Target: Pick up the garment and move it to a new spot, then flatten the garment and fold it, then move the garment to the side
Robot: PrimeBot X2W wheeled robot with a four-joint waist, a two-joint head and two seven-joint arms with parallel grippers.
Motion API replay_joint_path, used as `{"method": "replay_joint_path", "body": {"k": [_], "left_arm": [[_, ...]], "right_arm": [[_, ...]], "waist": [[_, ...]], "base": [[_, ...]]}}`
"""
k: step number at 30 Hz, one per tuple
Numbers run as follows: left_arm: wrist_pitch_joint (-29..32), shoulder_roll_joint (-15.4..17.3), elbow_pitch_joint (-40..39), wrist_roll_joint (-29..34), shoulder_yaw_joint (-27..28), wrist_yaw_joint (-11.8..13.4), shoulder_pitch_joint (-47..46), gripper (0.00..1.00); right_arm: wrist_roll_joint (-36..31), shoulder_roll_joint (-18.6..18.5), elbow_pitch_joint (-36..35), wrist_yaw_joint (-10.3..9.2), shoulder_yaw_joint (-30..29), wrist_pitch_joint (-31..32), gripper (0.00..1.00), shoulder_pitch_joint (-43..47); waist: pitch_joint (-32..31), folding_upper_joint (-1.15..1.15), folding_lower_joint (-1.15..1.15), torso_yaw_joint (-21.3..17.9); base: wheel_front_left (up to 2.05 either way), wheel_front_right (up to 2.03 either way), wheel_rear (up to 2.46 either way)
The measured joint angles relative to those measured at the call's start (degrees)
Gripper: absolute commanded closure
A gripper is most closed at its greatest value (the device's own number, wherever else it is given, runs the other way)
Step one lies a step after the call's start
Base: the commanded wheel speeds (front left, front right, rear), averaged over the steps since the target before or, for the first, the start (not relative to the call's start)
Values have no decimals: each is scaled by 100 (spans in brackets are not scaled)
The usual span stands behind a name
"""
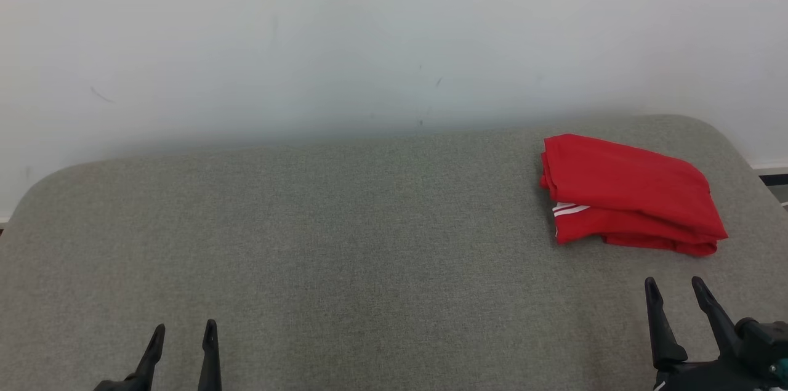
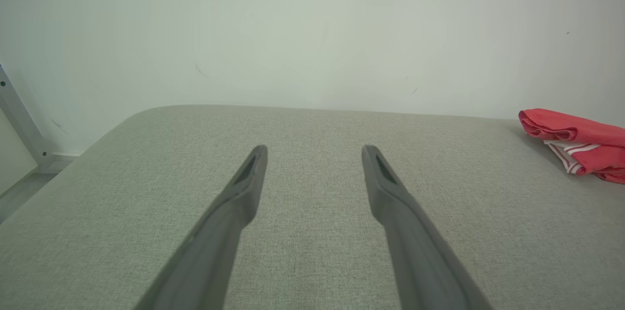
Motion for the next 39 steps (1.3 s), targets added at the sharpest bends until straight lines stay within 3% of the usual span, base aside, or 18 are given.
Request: {"method": "replay_joint_path", "body": {"k": [39], "left_arm": [[249,14,-137,-59,41,0,-9,0]], "right_arm": [[-632,393,-740,-1,-333,659,0,248]], "waist": [[18,0,0,40]], "base": [[0,0,0]]}}
